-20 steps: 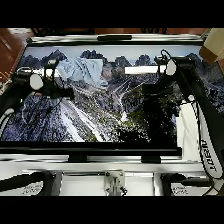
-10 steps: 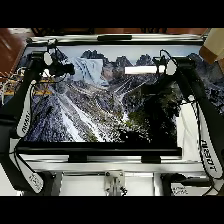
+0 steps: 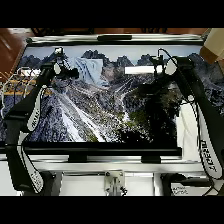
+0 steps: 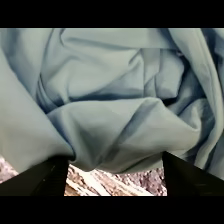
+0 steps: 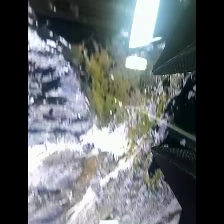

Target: Fold the shirts.

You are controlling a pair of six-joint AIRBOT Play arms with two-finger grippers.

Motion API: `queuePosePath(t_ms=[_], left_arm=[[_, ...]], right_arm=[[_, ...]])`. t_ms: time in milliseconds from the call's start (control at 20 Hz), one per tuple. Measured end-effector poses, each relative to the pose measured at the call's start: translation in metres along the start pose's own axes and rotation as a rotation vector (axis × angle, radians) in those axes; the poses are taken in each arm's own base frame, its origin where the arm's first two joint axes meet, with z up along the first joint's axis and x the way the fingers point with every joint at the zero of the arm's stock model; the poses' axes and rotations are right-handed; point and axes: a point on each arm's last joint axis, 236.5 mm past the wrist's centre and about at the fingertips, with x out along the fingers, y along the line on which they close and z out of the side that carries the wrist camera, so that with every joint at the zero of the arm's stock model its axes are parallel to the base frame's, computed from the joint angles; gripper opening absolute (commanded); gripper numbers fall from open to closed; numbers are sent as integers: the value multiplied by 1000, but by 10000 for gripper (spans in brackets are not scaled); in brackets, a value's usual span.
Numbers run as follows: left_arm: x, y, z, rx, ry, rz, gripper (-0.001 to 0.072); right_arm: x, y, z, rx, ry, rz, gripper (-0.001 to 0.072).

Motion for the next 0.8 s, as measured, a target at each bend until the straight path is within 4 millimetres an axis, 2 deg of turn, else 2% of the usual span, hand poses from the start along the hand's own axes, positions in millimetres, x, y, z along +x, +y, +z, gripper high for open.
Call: queuePosePath(t_ms=[50,100,150,250,350,450,550,600,700,800], left_arm=[[4,0,0,0,-9,-2,525],[8,-1,-1,3,-13,-3,471],[10,-2,-1,3,-18,-5,349],[13,-3,0,1,-29,-8,31],[13,-6,2,-5,-37,-11,28],[0,-12,14,-2,-64,-19,28],[-38,-23,46,21,-141,-35,28],[-66,-31,65,38,-190,-46,28],[-143,-53,106,85,-309,-72,28],[-243,-84,136,138,-434,-116,28]], right_arm=[[0,4,-1,-6,2,8,568],[1,8,-1,-11,4,15,567],[1,11,-2,-17,5,20,568],[2,17,-3,-30,8,25,568],[3,20,-4,-35,10,28,568],[3,20,-7,-37,22,28,568],[2,21,-11,-39,40,29,567],[1,21,-15,-40,52,26,567],[-10,19,-19,-48,51,13,567],[-35,17,-21,-64,8,-11,567]])
